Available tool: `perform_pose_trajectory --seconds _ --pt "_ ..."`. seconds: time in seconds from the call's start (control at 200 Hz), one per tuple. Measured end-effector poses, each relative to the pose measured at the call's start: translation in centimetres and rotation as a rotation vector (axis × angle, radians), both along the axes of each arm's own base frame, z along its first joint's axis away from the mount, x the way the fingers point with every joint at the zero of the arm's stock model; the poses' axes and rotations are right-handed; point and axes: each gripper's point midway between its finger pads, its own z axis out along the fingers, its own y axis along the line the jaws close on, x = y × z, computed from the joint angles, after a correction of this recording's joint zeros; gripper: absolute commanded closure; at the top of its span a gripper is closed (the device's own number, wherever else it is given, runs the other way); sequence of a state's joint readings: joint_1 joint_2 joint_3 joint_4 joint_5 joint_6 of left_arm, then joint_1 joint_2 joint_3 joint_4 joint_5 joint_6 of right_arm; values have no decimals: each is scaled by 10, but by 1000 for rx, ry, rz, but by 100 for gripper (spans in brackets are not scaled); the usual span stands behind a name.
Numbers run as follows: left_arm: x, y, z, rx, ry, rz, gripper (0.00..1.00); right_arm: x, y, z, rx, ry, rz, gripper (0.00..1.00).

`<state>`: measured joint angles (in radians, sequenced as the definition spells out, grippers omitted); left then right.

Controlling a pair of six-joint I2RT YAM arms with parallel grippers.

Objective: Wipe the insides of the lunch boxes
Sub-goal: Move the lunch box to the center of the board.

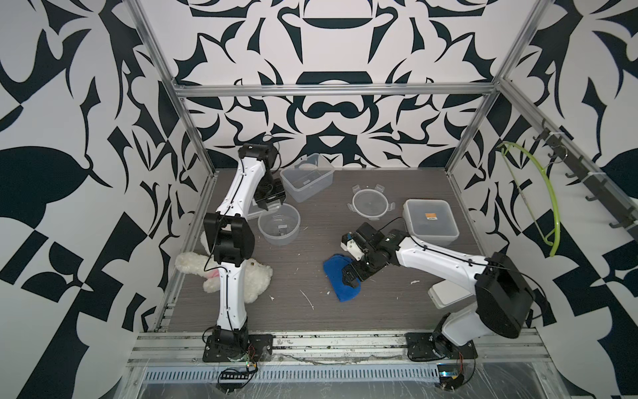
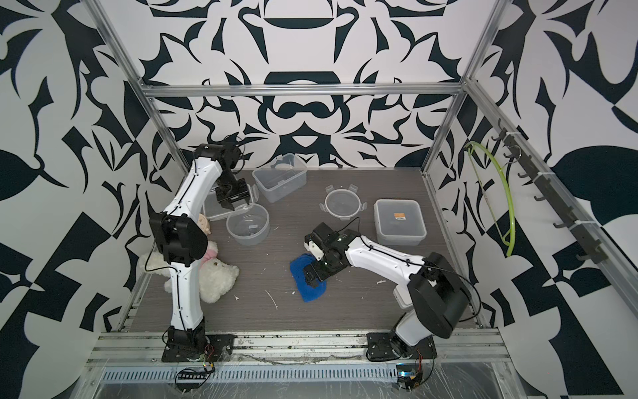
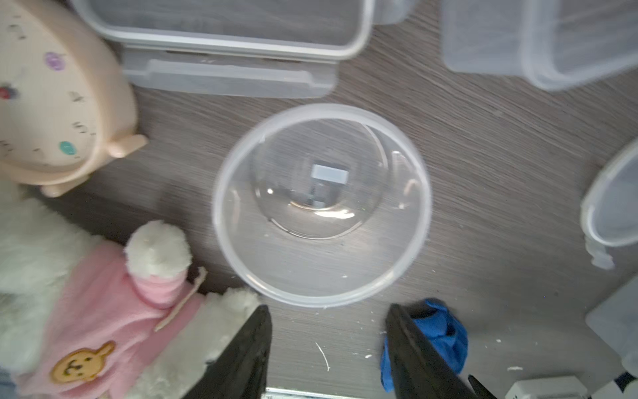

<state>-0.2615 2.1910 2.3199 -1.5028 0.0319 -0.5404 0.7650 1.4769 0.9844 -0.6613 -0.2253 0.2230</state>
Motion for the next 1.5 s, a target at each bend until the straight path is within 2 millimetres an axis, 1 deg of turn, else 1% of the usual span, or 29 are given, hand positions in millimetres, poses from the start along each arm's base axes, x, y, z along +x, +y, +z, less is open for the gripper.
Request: perform_pose_trajectory --seconds 0.025,0.04,0.055,0.095,0.13,0.185,0.225,0.255,0.27,0.295,0.36,0.425,0.48,0.495,0.57,0.595,0.68,0.77,0.825,0.915,1.015,1.08,1.12,1.16,1.205,1.295,1.36,1.445,1.495 --pt "-1 -13 2 -19 -9 -24 43 -1 0 5 19 1 -6 0" --pt "-2 -24 3 -35 -14 -47 43 -1 0 8 35 1 -13 0" --pt "-3 -31 4 -46 -19 -60 43 -2 0 12 51 2 -17 0" --pt "-4 -57 6 -84 -33 -109 43 1 0 23 98 -1 -43 1" --pt "-4 -77 7 -115 -48 -147 43 6 -2 32 131 -13 -70 2" --pt "-2 -109 8 -165 -74 -204 43 21 -12 44 158 -51 -141 4" --pt "0 -131 7 -204 -89 -242 43 37 -26 50 147 -86 -209 6" --pt "1 -148 4 -236 -95 -268 43 51 -39 54 126 -117 -272 7" --pt "1 -157 1 -252 -96 -280 43 61 -49 57 110 -138 -315 8" --pt "1 -166 -2 -273 -94 -292 43 73 -60 61 95 -162 -367 9" --pt "-1 -187 -15 -325 -69 -316 43 112 -99 76 49 -233 -544 11" --pt "-3 -198 -26 -357 -44 -327 43 151 -144 94 13 -307 -720 10" --pt "-7 -204 -35 -377 -19 -336 43 176 -178 105 -30 -373 -840 9" --pt "-8 -206 -37 -382 -13 -339 43 184 -191 109 -52 -398 -881 8" --pt "-15 -213 -46 -404 14 -355 43 206 -235 116 -147 -476 -1019 6" --pt "-16 -215 -48 -409 19 -359 43 210 -245 116 -168 -495 -1048 7" --pt "-24 -224 -57 -432 43 -378 43 221 -280 108 -228 -533 -1163 7" --pt "-35 -235 -65 -458 75 -401 44 231 -309 95 -262 -544 -1252 6" --pt "-41 -241 -70 -470 94 -414 46 239 -327 86 -285 -534 -1295 5" --pt "-48 -247 -77 -482 115 -440 46 262 -356 71 -321 -515 -1352 4" --pt "-53 -251 -82 -488 129 -463 46 288 -381 55 -352 -503 -1382 2" --pt "-53 -252 -84 -496 137 -466 46 300 -392 44 -372 -488 -1374 1" --pt "-53 -253 -86 -503 143 -465 46 304 -394 38 -378 -475 -1359 2" --pt "-53 -254 -89 -512 151 -463 45 306 -393 31 -377 -455 -1339 3" --pt "-53 -256 -94 -522 161 -462 45 305 -388 24 -362 -427 -1308 6" --pt "-50 -261 -106 -541 178 -456 45 297 -368 8 -291 -366 -1258 7" --pt "-45 -266 -115 -550 183 -449 45 288 -354 6 -247 -359 -1238 6" --pt "-39 -271 -125 -561 184 -443 45 271 -326 4 -190 -338 -1210 6" --pt "-37 -272 -129 -564 188 -437 45 264 -304 4 -153 -328 -1184 6"
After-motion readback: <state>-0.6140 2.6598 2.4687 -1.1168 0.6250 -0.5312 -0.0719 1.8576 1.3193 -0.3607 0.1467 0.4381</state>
